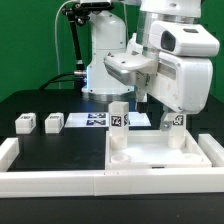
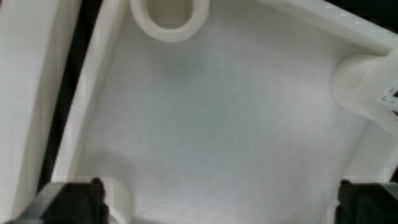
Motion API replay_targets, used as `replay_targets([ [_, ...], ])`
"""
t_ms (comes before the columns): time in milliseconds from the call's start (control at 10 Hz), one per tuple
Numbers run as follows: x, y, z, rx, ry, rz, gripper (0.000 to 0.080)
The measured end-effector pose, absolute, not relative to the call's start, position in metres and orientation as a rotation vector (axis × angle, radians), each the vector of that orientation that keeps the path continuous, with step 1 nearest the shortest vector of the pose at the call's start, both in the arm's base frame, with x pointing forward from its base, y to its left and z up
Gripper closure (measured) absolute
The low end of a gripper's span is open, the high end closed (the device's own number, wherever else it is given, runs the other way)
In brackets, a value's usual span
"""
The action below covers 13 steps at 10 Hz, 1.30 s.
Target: Assemble square table
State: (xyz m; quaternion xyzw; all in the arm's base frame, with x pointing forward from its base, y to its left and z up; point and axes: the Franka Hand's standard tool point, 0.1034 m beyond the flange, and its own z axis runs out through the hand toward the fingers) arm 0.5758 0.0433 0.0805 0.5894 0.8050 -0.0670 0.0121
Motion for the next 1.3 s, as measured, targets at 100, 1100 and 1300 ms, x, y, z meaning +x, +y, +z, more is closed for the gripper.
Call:
replay_targets([
  [100, 0.576, 0.044, 0.08, 1.889, 2.474, -0.204, 0.0151],
  [1100, 0.563, -0.004, 0.08, 2.677, 1.549, -0.16, 0.0151],
  [1300, 0.563, 0.0, 0.08, 2.769, 1.39, -0.153, 0.0151],
])
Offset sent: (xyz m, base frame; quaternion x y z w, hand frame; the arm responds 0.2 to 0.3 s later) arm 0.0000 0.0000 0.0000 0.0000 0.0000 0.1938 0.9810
